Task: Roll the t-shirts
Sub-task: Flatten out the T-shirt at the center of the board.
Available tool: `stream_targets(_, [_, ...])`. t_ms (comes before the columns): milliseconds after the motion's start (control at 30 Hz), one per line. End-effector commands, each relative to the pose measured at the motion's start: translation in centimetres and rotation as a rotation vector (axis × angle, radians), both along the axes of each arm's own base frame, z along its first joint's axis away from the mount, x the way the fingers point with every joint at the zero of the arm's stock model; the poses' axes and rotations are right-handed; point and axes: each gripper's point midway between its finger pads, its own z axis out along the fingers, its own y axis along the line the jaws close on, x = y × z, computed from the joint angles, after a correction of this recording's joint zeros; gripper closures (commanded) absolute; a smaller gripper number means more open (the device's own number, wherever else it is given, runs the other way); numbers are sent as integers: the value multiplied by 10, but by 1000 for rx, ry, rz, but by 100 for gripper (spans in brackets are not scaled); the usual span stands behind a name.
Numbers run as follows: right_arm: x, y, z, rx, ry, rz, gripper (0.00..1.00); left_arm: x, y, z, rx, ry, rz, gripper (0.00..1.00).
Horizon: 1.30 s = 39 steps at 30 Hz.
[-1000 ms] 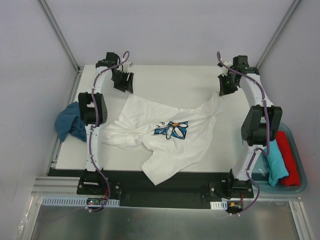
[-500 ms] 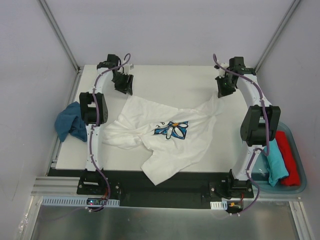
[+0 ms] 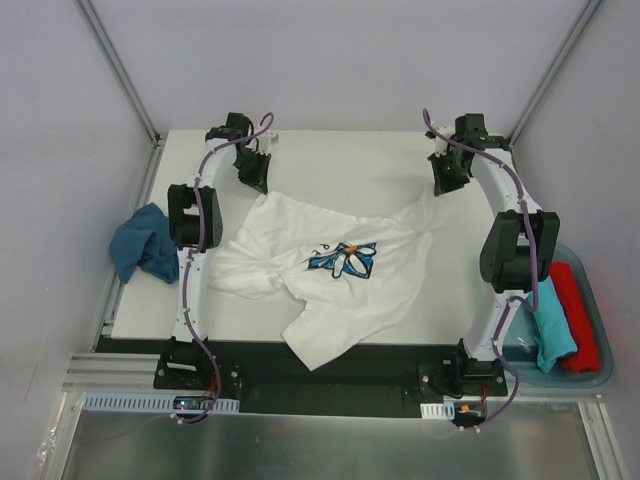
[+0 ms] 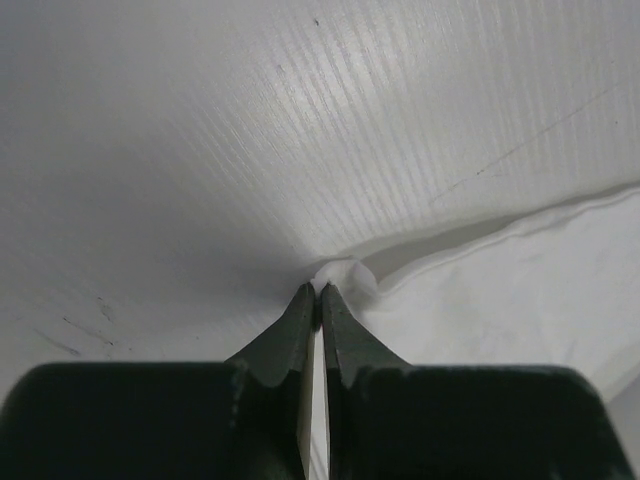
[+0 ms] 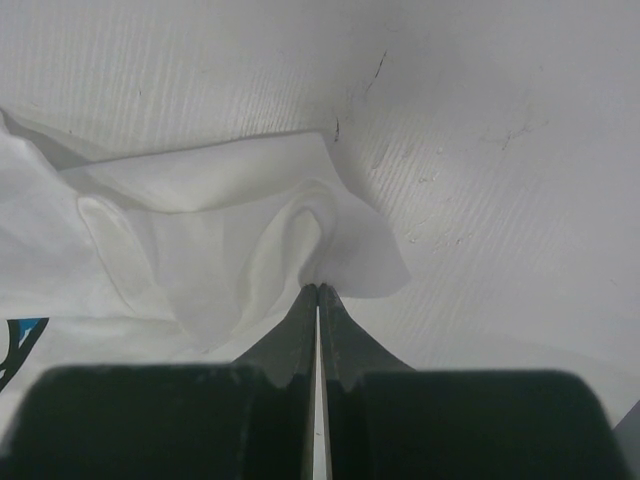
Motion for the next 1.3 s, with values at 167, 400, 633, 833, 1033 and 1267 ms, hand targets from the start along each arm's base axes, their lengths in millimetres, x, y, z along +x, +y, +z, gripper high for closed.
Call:
stream_targets(167, [22,-15,65,-80,-187,-48,99,5,23,130,34,-246,36,100])
stream_targets(400, [34,-13,125,-33,-288,-78,99,-27,27,244,11,-454,45,100])
stream_targets(633, [25,-8,206,24,-469,-101,99,-75,32,341,-7,-658,63,100])
stream_targets(833, [-22,-13,272,8,-612,-107,99,-122,39,406,-29,-803,97,100])
stream_targets(1033, [-84,-25,327,-15,-719,-147,99,-191,48,461,-26,-963,115,100])
stream_targets(1267, [-167,-38,381,-8,-882,-216,99,-265,53,513,-47,-1164,128,100])
